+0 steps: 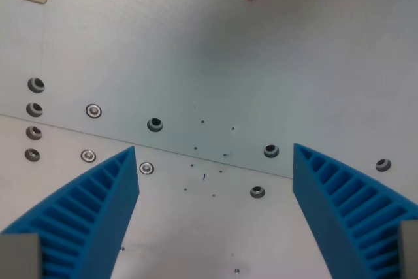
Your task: Rotate around base positive y
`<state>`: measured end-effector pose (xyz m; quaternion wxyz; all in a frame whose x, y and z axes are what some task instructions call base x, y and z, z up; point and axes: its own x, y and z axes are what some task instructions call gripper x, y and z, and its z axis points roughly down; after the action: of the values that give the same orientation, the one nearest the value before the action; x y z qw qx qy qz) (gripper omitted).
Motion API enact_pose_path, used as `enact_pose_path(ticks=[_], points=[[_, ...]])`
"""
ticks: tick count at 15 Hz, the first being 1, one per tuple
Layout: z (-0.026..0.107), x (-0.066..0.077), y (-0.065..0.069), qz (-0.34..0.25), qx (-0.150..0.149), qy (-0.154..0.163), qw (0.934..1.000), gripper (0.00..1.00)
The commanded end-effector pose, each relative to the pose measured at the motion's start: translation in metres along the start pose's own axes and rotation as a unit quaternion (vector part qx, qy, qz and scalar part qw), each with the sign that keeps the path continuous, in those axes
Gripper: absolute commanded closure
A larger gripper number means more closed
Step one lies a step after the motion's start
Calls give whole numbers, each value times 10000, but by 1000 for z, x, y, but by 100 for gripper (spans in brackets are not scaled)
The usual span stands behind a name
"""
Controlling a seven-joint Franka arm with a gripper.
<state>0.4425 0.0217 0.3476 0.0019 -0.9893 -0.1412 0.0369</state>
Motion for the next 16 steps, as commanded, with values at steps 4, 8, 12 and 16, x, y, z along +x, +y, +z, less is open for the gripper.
enact_pose_path(ticks=[4, 8, 12, 16], points=[[-8, 7, 2, -9, 317, -1035, 9941, 0], [-8, 7, 2, -12, 381, -1257, 9913, 0], [-8, 7, 2, -14, 446, -1479, 9880, 0], [-8, 7, 2, -17, 510, -1700, 9841, 0]])
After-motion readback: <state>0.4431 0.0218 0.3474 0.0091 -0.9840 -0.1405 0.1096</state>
